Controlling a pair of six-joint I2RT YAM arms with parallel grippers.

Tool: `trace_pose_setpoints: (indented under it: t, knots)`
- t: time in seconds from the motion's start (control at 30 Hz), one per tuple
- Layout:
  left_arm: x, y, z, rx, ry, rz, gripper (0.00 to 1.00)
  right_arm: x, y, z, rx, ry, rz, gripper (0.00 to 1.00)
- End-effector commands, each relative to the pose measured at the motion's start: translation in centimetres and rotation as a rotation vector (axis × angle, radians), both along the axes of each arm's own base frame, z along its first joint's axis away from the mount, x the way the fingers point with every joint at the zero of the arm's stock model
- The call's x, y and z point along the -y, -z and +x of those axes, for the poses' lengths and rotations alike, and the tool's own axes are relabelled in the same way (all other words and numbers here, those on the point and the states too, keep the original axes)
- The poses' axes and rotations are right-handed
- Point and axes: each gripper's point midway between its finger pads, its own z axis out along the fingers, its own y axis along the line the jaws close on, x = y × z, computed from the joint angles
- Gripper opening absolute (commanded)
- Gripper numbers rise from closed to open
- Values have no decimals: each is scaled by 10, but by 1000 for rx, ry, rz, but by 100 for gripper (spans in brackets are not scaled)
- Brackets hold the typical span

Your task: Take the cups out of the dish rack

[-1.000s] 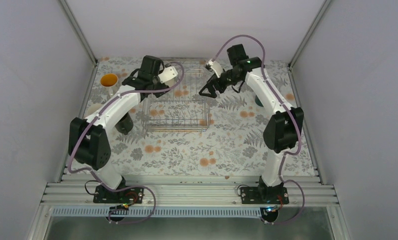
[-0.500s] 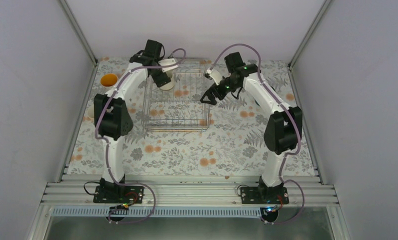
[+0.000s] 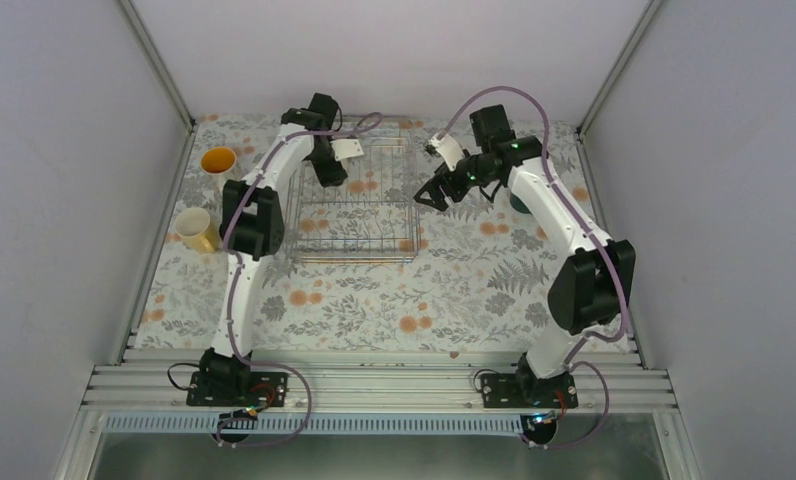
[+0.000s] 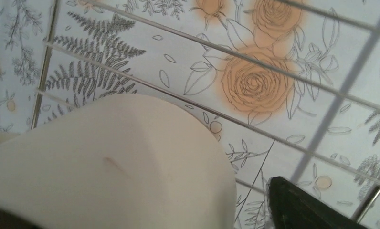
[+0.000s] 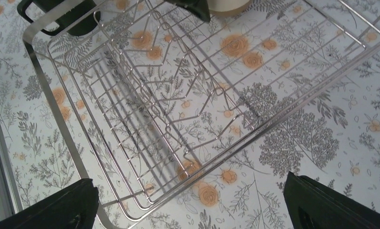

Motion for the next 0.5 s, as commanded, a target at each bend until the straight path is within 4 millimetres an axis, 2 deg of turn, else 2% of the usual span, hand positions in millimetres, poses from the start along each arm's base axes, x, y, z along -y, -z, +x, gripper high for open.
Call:
trace_pose_setpoints:
  t: [0.0, 0.03, 0.1, 0.2, 0.27, 0.37, 0.47]
  knots:
    - [-1, -19, 2, 18, -11, -5, 67, 7, -4, -4, 33, 22, -1, 100]
    - [-3, -22, 1, 21, -13, -1, 63, 8, -2, -5, 30, 22, -1, 100]
    - [-6, -26, 1, 30, -20, 12, 52, 10, -12, -8, 60, 24, 11, 100]
    - [-10, -34, 3, 59, -51, 24, 17, 11, -16, -10, 64, 29, 9, 100]
    - [-10, -39, 3, 65, -63, 21, 3, 13, -19, -13, 74, 30, 10, 100]
    - [-9, -56, 4, 106, -89, 35, 3, 18, -26, -15, 110, 49, 10, 100]
    - [0, -89, 5, 194, -95, 51, 3, 27, -35, -15, 141, 83, 5, 100]
